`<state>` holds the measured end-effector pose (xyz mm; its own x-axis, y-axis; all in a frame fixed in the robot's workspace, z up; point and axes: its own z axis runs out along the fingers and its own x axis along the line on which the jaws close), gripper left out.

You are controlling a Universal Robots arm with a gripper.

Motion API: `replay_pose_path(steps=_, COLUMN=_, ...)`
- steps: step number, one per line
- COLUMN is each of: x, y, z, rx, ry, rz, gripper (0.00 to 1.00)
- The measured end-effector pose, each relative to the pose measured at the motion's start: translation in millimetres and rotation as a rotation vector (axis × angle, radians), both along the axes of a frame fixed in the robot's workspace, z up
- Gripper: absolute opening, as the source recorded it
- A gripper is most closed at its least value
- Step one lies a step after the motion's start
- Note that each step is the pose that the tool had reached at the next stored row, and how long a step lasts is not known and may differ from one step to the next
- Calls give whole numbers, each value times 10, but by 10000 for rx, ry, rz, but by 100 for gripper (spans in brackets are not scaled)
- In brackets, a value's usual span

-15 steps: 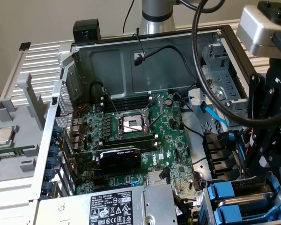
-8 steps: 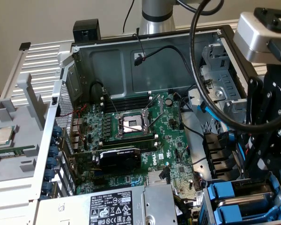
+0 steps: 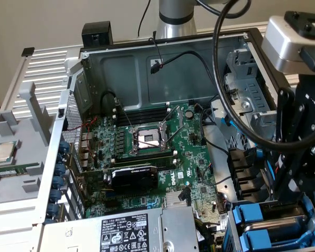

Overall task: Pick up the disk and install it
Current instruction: 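Insert the first disk wire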

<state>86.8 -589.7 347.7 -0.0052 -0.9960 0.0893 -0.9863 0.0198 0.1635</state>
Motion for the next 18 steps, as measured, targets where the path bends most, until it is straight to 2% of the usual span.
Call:
replay_pose_path(steps=4, x=0, y=-4, z=-7, rx=-1, ry=0, rz=0, gripper=17)
replay_pose_path(steps=18, x=1, y=-15, z=-49, rx=51, ry=-12, rz=1, gripper=17)
